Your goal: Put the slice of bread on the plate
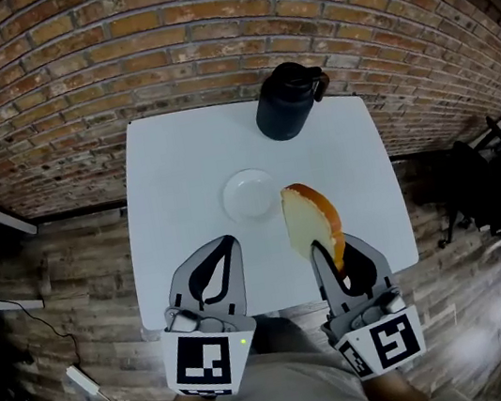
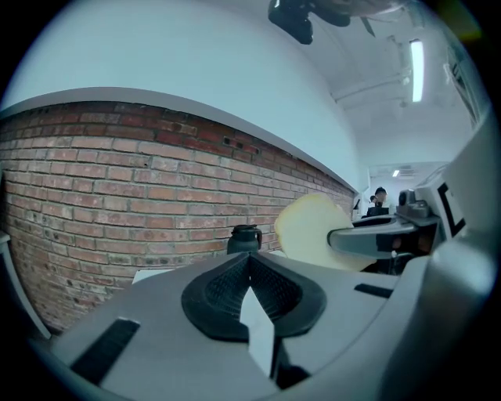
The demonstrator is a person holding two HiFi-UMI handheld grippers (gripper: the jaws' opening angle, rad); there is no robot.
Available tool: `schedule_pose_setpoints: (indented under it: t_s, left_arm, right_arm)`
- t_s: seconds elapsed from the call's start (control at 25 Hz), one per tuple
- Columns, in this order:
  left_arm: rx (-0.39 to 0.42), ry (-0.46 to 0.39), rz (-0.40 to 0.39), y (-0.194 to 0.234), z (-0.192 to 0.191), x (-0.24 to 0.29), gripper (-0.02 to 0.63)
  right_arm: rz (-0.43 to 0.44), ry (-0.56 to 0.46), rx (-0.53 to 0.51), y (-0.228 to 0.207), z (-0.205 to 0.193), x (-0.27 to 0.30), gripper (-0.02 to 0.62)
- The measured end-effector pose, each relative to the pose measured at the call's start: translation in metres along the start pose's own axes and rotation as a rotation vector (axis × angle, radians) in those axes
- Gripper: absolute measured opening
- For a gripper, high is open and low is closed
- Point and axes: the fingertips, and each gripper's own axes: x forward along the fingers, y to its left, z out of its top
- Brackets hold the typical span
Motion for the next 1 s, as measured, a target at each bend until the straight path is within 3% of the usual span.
schedule_pose_setpoints:
  t_s: [0.44,1.0]
  left_arm:
    - [0.061,0.064,0.024,0.004,-0.017,0.032,0.011]
    - [0.085,0.159,0.102,0.017,-0.044,0.047,0.011]
  right_arm:
    - [0.087,0.062,0.058,-0.026,-0.050,0.050,0.094]
    - [0.267,0.175,0.117,-0.023,-0.117,0.114,0.094]
